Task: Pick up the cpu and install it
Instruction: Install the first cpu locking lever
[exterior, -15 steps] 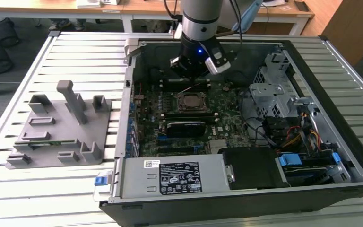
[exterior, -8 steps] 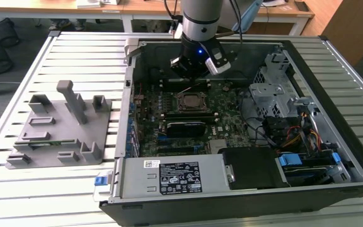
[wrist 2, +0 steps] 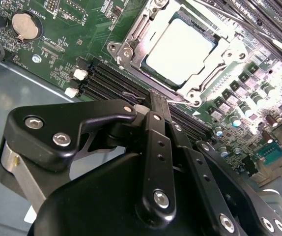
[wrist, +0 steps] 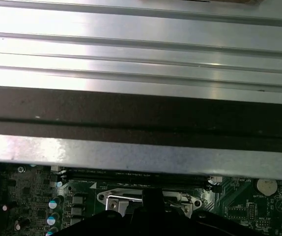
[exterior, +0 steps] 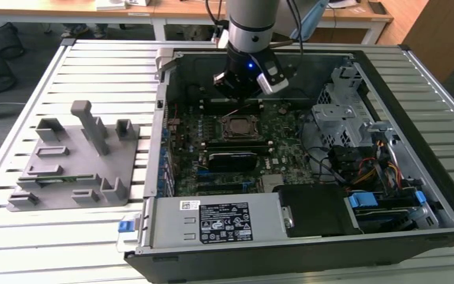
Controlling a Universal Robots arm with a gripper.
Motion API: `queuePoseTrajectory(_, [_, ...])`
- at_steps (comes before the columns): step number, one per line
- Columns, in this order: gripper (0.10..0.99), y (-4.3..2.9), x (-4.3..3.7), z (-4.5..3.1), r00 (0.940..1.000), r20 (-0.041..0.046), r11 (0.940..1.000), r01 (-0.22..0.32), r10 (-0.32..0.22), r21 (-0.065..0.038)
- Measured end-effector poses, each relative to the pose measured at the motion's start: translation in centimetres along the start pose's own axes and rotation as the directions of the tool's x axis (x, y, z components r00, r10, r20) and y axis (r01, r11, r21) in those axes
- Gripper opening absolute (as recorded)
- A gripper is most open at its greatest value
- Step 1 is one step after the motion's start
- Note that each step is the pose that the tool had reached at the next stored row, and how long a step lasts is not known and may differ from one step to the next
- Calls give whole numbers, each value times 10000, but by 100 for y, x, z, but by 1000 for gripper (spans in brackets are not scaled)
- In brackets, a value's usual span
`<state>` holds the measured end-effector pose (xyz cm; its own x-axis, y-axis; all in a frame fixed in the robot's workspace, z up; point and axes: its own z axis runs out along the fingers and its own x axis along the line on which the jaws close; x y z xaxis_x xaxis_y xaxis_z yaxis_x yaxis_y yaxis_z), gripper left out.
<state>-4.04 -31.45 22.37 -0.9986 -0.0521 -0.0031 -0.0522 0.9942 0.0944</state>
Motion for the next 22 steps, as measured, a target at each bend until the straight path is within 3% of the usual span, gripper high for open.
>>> queuePoseTrajectory(8, [106, -1, -12, 28, 10000, -1, 10000, 1, -1, 2])
queuePoseTrajectory(22, [106, 4, -113, 69, 10000, -1, 10000, 0, 0, 0])
